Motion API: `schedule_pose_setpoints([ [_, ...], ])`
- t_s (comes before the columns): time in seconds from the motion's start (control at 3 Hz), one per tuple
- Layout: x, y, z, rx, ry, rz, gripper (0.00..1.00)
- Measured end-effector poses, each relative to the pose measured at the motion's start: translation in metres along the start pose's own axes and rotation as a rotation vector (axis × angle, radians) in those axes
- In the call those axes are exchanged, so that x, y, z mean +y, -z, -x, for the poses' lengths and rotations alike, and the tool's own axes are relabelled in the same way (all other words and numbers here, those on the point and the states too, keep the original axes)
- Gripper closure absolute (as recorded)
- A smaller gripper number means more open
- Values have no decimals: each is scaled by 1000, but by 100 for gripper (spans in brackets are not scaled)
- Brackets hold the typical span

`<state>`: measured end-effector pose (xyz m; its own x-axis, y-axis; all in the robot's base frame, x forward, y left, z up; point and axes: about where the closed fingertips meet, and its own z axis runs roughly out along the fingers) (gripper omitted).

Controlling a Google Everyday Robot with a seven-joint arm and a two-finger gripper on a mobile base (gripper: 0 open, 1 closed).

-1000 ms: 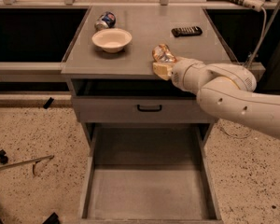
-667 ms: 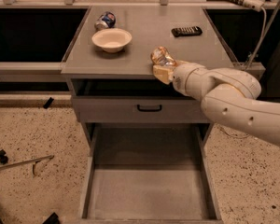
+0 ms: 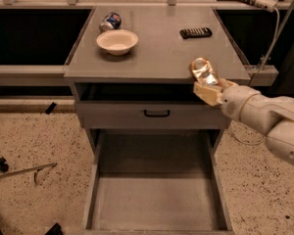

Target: Place orange can into middle drawer

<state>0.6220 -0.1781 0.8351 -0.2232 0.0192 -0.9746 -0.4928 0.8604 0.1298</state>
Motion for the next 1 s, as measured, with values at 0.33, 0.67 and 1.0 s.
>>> schedule_pose_setpoints([
  [0.33, -53, 69, 25, -54, -14, -7, 100],
  [0.67, -70, 123, 42, -51, -24, 56, 100],
  [1.0, -43, 126, 41, -25, 1, 156, 100],
])
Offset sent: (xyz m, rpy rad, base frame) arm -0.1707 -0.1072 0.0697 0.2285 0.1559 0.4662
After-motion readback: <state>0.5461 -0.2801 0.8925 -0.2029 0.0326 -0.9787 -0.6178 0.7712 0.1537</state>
